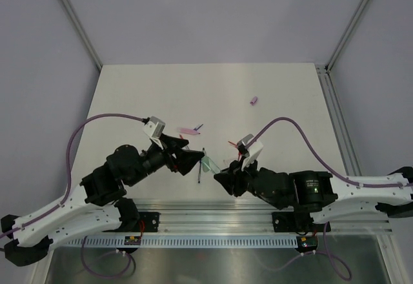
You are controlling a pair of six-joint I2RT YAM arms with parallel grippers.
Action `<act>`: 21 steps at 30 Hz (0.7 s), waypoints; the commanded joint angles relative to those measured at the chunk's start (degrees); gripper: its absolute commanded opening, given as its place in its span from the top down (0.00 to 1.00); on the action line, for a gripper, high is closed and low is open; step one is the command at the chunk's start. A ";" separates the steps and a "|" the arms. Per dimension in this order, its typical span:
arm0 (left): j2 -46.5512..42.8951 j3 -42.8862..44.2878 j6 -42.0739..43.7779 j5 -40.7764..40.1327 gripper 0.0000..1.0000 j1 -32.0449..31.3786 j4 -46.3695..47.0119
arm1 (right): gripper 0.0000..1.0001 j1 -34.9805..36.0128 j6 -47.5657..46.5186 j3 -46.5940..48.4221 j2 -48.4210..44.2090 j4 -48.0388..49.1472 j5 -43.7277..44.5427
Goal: Insert the pens into the pen caps
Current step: Insert the pen into the pen cap.
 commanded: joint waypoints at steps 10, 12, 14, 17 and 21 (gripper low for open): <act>-11.36 -9.50 0.26 0.63 0.26 0.20 2.71 | 0.98 -18.23 1.46 9.96 3.91 -7.84 -17.70; -10.22 -10.65 -0.18 1.59 0.28 0.11 4.64 | 0.98 -19.47 1.46 11.47 6.02 -8.72 -18.59; -8.99 -10.75 -0.01 1.94 0.29 0.11 6.66 | 0.98 -19.91 1.38 13.31 7.77 -8.72 -19.29; -6.53 -10.05 0.96 2.30 0.29 0.02 9.47 | 0.98 -20.08 1.55 14.55 9.19 -8.37 -20.17; -4.15 -8.91 1.93 3.35 0.29 0.02 11.50 | 0.97 -20.08 2.43 13.41 8.93 -6.27 -21.05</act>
